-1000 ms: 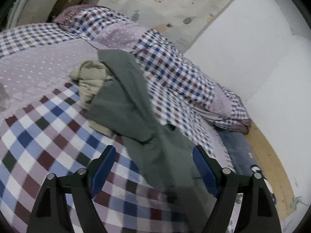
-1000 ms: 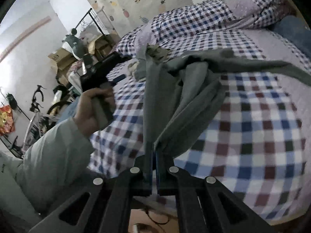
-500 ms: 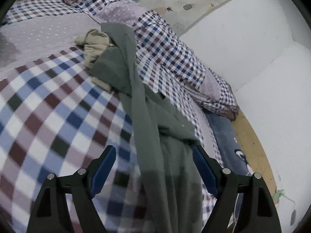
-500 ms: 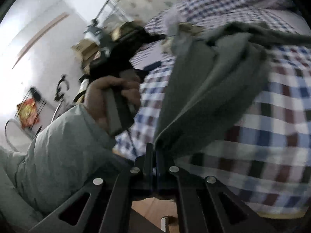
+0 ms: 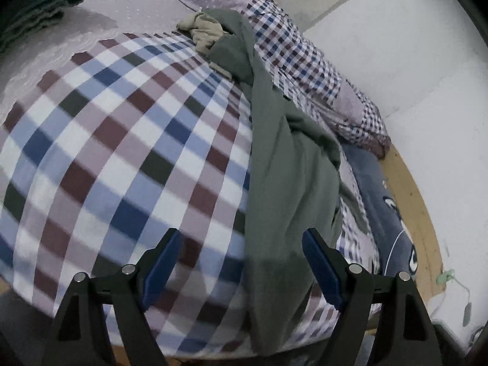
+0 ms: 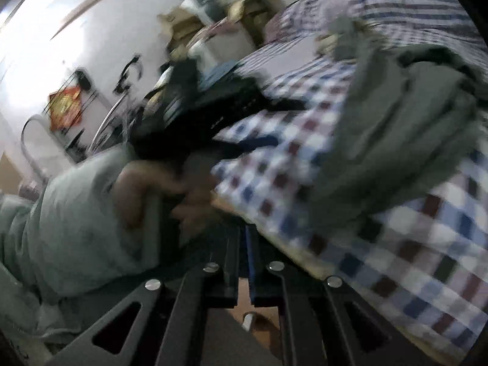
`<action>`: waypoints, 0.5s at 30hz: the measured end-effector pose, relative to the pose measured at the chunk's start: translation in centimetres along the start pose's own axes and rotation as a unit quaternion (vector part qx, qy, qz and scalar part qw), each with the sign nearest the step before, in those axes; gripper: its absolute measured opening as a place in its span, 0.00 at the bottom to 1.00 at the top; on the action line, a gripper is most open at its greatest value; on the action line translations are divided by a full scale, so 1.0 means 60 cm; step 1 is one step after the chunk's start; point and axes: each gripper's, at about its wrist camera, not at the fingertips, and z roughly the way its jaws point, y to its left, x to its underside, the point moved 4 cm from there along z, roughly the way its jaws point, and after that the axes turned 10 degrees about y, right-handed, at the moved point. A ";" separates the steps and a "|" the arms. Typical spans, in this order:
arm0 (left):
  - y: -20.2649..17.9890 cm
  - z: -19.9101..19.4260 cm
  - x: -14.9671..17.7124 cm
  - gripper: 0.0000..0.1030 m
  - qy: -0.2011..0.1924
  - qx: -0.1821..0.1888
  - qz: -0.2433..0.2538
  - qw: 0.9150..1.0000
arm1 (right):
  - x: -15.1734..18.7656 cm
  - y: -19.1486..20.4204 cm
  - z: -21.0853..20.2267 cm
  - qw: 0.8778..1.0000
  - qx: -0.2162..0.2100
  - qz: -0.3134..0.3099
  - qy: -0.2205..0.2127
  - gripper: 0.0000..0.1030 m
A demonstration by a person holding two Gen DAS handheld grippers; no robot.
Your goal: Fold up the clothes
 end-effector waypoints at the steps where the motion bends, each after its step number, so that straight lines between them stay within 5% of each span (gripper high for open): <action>1: 0.002 -0.003 0.009 0.82 0.002 0.000 0.000 1.000 | -0.001 -0.018 -0.018 1.000 0.007 0.017 -0.018 0.05; 10: -0.010 0.019 0.096 0.81 0.059 0.017 0.004 0.998 | 0.011 -0.158 -0.144 0.969 0.049 0.183 -0.160 0.05; 15: -0.010 0.041 0.102 0.59 0.081 0.043 -0.010 0.996 | 0.009 -0.185 -0.162 0.957 0.068 0.216 -0.182 0.05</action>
